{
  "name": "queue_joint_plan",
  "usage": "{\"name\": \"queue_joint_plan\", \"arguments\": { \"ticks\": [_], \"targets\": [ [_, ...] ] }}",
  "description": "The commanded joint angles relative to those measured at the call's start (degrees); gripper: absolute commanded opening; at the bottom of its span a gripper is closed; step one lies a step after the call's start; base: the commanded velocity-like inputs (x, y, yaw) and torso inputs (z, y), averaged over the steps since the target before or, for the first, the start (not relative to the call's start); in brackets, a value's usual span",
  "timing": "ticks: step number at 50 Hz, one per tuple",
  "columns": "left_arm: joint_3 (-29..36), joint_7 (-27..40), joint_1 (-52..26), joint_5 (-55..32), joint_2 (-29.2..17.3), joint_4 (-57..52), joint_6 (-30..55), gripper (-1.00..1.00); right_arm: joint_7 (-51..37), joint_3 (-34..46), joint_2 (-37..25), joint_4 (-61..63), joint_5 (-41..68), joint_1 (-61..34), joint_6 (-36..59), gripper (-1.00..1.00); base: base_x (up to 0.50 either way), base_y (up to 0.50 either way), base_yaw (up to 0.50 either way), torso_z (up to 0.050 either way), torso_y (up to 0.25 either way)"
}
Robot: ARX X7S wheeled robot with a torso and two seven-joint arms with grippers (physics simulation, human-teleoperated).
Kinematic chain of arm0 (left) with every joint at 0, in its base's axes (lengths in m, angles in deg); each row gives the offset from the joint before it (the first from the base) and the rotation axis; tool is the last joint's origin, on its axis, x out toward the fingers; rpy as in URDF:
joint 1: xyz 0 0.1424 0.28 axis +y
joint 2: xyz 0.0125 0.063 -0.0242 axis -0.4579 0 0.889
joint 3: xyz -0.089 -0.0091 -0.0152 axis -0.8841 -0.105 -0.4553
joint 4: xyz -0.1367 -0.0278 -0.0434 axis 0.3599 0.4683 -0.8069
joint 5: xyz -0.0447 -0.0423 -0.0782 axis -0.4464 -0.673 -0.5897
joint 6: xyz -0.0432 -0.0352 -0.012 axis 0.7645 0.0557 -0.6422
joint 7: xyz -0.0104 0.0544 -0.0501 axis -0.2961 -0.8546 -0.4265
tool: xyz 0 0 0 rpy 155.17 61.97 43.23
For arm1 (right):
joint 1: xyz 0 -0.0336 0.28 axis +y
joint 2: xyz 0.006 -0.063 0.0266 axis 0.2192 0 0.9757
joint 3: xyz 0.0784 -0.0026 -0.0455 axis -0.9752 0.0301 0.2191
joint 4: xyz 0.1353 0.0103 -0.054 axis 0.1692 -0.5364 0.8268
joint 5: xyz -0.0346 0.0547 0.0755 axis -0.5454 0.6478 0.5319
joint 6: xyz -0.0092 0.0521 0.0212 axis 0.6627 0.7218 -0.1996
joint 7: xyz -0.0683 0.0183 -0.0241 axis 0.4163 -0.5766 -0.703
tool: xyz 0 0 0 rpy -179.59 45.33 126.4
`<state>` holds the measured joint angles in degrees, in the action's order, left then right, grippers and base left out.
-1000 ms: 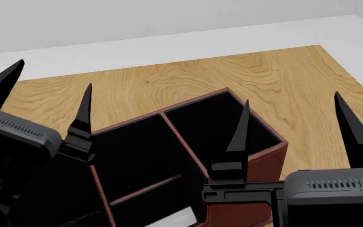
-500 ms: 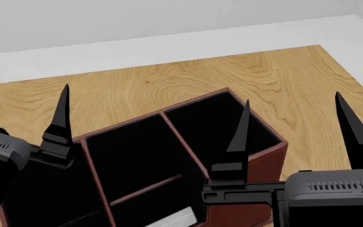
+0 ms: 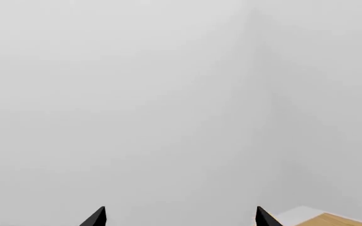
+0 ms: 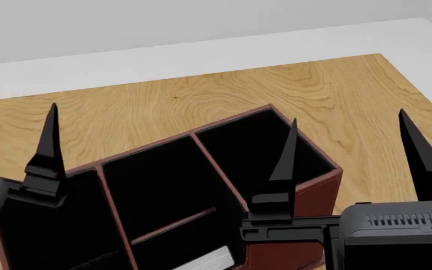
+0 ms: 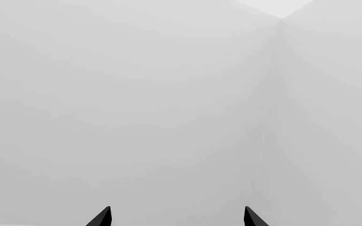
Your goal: Pick up the book and place it in the back compartment of the caddy.
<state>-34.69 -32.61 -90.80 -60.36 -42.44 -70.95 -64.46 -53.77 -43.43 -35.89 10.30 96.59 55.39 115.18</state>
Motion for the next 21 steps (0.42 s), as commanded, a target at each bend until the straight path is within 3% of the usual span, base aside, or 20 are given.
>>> {"name": "queue_joint_plan", "arguments": {
  "ticks": [1,21],
  "targets": [
    [-1.2,1.2,3.2,0.0,-1.7,-2.3,-1.6,1.0,-0.4,0.0,-0.1,0.3,0.3,-0.1,0.2,1.0,0.0,0.0,0.0,0.0,0.0],
    [-3.9,3.6,6.9,-1.4,-5.5,-9.5,-1.7,1.0,-0.7,0.6,-0.3,0.4,0.5,-0.6,0.4,1.0,0.0,0.0,0.0,0.0,0.0]
  ]
}}
